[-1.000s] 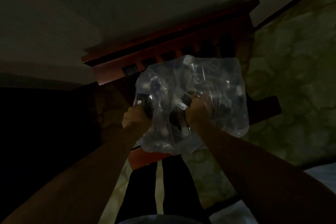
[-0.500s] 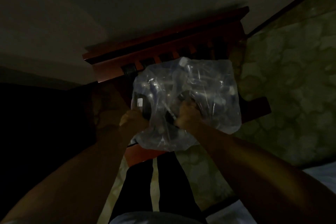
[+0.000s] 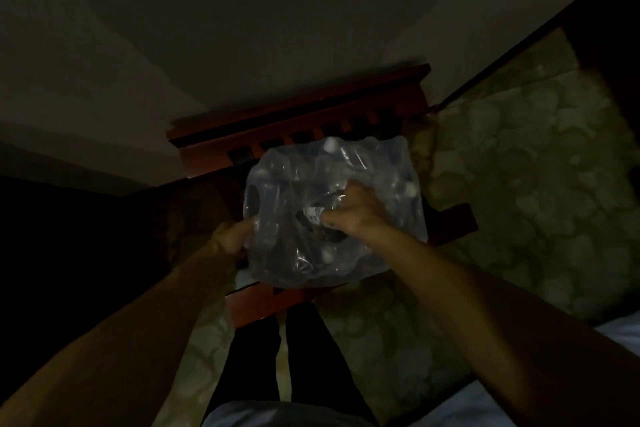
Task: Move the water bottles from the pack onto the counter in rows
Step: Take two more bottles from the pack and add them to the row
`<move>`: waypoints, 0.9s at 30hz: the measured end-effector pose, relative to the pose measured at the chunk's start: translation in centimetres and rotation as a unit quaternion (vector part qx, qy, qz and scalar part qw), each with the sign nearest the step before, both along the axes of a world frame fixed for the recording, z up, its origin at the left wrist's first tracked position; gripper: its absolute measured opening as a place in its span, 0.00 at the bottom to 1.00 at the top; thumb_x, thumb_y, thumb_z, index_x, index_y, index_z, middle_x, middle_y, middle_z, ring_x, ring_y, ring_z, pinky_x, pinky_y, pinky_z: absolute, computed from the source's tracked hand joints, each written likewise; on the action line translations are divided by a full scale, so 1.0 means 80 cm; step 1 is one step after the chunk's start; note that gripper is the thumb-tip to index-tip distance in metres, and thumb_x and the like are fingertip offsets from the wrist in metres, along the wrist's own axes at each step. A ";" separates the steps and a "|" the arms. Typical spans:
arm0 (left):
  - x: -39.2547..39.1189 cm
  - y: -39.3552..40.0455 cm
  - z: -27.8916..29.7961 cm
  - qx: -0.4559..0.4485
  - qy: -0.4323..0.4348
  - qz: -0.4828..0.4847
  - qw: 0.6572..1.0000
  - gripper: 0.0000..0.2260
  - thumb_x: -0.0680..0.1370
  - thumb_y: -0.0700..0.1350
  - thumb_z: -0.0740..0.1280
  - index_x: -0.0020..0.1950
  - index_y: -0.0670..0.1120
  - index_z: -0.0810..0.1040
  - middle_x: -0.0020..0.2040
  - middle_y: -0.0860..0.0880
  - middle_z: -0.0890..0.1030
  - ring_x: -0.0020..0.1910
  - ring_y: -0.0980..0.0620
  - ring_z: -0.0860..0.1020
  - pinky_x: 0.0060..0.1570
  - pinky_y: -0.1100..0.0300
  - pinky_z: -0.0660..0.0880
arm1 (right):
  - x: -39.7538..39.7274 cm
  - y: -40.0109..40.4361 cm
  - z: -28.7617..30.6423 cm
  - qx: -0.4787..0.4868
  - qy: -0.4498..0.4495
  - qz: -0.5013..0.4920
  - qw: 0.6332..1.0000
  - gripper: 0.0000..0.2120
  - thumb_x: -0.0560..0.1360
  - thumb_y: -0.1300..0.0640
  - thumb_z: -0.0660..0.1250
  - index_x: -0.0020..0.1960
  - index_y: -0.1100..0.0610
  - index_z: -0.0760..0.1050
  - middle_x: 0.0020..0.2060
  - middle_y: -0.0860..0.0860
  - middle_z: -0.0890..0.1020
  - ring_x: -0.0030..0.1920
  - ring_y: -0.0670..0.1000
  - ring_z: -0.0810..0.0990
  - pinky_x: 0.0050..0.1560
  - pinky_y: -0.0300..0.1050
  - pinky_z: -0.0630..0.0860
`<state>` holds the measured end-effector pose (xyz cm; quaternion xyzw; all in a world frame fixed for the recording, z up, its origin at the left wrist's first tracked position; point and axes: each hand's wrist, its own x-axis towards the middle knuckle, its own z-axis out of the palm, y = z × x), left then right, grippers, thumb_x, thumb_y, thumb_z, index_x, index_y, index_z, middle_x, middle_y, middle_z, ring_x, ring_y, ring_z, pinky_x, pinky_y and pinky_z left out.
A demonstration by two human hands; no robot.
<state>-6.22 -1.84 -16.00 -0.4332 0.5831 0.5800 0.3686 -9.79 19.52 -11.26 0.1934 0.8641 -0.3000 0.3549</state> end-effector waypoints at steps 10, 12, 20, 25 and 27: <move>-0.005 -0.038 0.089 0.112 -0.002 0.107 0.988 0.15 0.77 0.53 0.68 0.45 0.40 0.75 0.32 0.45 0.77 0.27 0.50 0.77 0.27 0.62 0.75 | -0.008 0.004 0.053 -0.058 -0.125 -0.069 0.988 0.27 0.70 0.45 0.72 0.64 0.55 0.70 0.45 0.51 0.76 0.42 0.53 0.80 0.37 0.45 0.81; -0.013 -0.047 0.108 0.124 -0.007 0.100 0.987 0.18 0.83 0.53 0.55 0.50 0.40 0.74 0.37 0.43 0.74 0.32 0.48 0.75 0.33 0.59 0.74 | -0.024 -0.005 0.076 -0.056 -0.150 -0.027 0.987 0.29 0.71 0.43 0.71 0.66 0.55 0.69 0.45 0.53 0.76 0.40 0.56 0.82 0.37 0.47 0.81; -0.028 -0.095 0.198 0.083 0.043 0.052 0.994 0.11 0.83 0.50 0.60 0.52 0.45 0.77 0.45 0.44 0.79 0.37 0.49 0.78 0.32 0.57 0.78 | -0.082 -0.076 0.181 0.044 -0.070 0.149 0.985 0.24 0.72 0.39 0.64 0.56 0.57 0.75 0.37 0.55 0.80 0.29 0.54 0.84 0.30 0.46 0.81; -0.047 -0.103 0.250 0.179 0.152 0.081 0.969 0.13 0.83 0.45 0.58 0.54 0.44 0.82 0.50 0.45 0.81 0.33 0.49 0.81 0.27 0.59 0.76 | -0.102 -0.105 0.239 0.048 -0.052 0.164 0.984 0.21 0.72 0.39 0.63 0.51 0.56 0.73 0.39 0.54 0.76 0.31 0.55 0.84 0.36 0.49 0.83; -0.056 -0.104 0.268 0.140 0.171 0.072 0.973 0.08 0.81 0.48 0.63 0.53 0.45 0.79 0.48 0.46 0.81 0.36 0.52 0.84 0.33 0.59 0.81 | -0.108 -0.112 0.257 0.006 -0.040 0.125 0.991 0.21 0.72 0.40 0.62 0.53 0.56 0.72 0.40 0.55 0.77 0.31 0.55 0.84 0.33 0.45 0.81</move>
